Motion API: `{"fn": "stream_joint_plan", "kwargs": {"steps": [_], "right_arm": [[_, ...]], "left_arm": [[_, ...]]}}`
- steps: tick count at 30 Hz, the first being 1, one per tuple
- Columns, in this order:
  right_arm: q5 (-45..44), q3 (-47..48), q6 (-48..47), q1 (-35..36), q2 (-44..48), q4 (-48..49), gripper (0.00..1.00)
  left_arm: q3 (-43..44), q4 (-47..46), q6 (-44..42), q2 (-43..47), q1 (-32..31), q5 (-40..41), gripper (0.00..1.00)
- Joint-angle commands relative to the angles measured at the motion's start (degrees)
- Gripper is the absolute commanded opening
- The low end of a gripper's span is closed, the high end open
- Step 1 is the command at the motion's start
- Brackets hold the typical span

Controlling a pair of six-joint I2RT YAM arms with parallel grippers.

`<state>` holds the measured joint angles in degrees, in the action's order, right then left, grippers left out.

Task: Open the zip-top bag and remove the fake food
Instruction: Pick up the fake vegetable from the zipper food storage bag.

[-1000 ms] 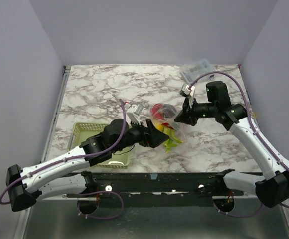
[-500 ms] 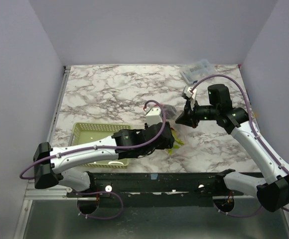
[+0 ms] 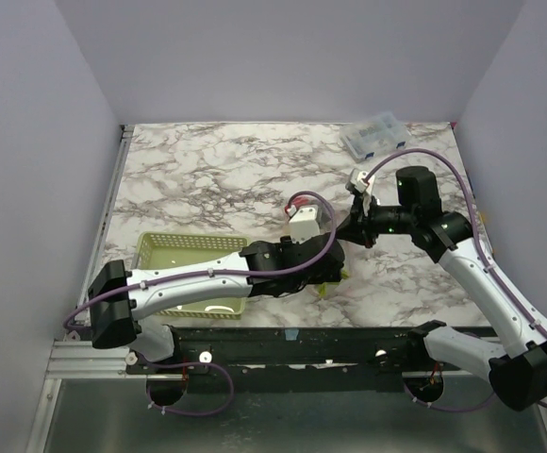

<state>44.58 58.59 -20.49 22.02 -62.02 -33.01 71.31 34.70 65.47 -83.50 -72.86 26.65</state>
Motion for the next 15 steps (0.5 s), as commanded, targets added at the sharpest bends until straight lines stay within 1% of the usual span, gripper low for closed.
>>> {"fn": "stream_joint_plan", "kwargs": {"steps": [1,4,6,9,12,15], "right_arm": [[2.3,-1.4,0.4,-0.3,1.5,3.1,0.0],[2.6,-2.0,0.4,-0.2,1.7,3.8,0.0],[2.9,-2.0,0.4,-0.3,1.6,3.9,0.0],[3.8,-2.0,0.6,-0.3,1.5,4.0,0.0],[4.3,-2.3,0.6,-0.3,1.4,4.2,0.0],[5.0,-2.9,0.5,-0.3,1.7,4.2,0.0]], "left_arm": [[5.0,5.8,6.2,-4.2,-0.3,1.3,0.71],[5.7,6.8,8.7,-5.3,-0.3,1.5,0.7],[6.9,10.3,12.3,-6.7,-0.3,2.7,0.7],[8.2,12.1,13.5,-9.0,-0.3,3.3,0.7],[6.9,8.1,12.3,-9.7,-0.3,1.7,0.7],[5.2,3.9,12.0,-9.7,-0.2,0.5,0.74]]}}
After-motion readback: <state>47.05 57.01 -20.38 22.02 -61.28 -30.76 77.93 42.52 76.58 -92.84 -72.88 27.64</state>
